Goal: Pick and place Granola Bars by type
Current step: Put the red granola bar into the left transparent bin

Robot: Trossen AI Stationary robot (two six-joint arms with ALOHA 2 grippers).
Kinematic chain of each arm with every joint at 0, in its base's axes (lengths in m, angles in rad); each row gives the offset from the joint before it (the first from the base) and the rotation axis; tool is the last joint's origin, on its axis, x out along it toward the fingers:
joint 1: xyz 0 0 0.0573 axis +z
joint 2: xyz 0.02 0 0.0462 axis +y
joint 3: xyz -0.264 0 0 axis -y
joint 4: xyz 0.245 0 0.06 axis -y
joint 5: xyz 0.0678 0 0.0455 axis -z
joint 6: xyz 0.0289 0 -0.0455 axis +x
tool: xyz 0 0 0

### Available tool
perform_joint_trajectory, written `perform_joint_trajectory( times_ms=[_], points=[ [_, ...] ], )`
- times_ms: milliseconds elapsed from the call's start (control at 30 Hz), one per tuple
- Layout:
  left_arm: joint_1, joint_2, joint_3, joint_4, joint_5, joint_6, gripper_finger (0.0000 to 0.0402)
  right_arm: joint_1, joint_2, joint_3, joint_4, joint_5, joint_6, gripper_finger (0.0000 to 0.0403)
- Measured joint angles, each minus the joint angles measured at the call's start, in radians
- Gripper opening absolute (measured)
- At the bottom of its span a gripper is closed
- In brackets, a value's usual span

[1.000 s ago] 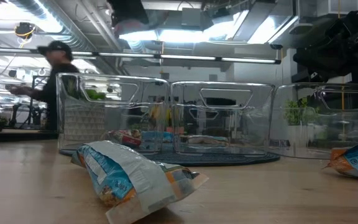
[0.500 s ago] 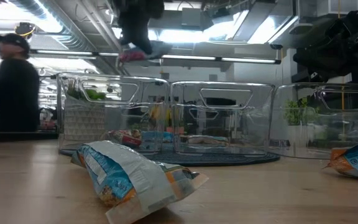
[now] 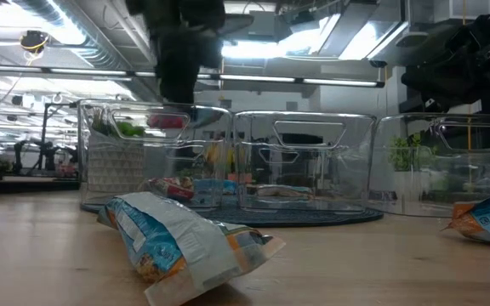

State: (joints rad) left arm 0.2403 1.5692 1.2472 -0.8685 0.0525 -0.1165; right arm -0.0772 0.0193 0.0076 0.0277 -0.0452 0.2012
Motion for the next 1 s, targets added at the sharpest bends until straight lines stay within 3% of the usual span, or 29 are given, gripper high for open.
perform_joint_trajectory(
  times_ms=[467,767,1000],
  points=[
    [0.090,-0.001,-0.210,0.224,-0.008,-0.043,0.0008,0.000,0.000,0.000,0.000,0.000,0.000,0.0008],
    [0.111,0.007,-0.229,0.239,-0.008,-0.037,0.0012,0.000,0.000,0.000,0.000,0.000,0.000,0.0008],
    [0.111,0.007,-0.229,0.238,-0.007,-0.036,0.0045,0.000,0.000,0.000,0.000,0.000,0.000,0.0008]
  ],
)
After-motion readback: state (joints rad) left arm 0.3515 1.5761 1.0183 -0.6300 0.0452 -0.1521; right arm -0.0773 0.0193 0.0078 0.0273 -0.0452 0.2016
